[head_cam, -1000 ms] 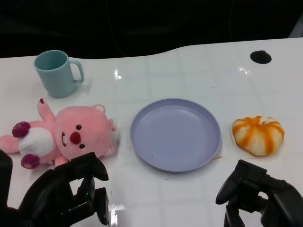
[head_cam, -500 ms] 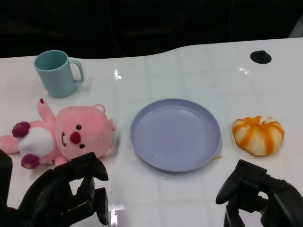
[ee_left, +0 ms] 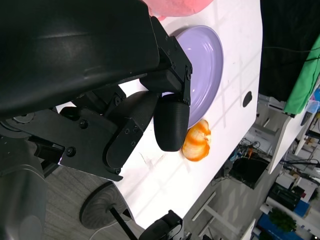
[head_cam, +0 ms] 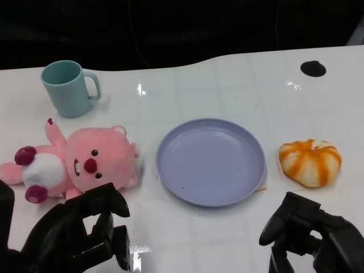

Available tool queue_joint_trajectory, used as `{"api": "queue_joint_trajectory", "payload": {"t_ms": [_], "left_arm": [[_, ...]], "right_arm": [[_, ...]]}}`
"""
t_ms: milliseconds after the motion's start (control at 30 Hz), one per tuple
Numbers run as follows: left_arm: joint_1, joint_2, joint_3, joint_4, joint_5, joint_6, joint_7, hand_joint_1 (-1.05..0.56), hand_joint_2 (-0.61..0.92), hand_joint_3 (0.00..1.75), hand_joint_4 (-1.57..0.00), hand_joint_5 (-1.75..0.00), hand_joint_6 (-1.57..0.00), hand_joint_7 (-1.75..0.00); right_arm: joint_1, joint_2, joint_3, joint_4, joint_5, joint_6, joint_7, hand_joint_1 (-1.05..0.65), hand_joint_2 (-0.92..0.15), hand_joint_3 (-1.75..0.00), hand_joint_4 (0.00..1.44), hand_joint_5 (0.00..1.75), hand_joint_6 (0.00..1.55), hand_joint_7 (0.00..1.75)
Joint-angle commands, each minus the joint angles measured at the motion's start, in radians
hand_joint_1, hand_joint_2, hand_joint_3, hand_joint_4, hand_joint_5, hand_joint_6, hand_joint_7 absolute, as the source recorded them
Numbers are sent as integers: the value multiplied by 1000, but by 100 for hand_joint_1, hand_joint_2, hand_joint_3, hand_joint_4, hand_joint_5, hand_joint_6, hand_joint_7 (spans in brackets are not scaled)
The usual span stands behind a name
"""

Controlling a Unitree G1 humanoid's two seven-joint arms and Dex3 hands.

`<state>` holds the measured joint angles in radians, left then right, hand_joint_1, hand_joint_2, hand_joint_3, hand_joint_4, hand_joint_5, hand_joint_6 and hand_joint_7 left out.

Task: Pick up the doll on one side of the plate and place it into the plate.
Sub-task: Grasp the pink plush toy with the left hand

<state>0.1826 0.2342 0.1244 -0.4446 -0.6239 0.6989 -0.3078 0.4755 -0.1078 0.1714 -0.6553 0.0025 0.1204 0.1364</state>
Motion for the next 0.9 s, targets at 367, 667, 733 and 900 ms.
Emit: {"api": "queue_joint_trajectory", "payload": {"t_ms": [367,667,733,900], "left_arm": [[6,-14,37,-22,-18,-109,-44,-22,58,94,-63,-131,-68,-84],[3,-21,62,-10,-40,-211,-97,-34,86,35,-54,-100,-62,-46],[7,-10,53,-15,4,-269,-109,-39,90,25,-51,-93,-60,-37],[8,14,35,-12,109,-377,-125,-49,92,20,-44,-78,-53,-22]], "right_arm": [[-4,0,0,0,5,-10,-4,11,-43,-140,73,175,60,156],[-10,0,3,3,0,-13,-6,11,-42,-140,73,175,61,156],[-10,-1,3,-1,-2,-7,-7,11,-42,-140,73,175,61,156],[-12,-2,4,6,-3,-21,-7,11,-42,-141,73,175,61,156]]}}
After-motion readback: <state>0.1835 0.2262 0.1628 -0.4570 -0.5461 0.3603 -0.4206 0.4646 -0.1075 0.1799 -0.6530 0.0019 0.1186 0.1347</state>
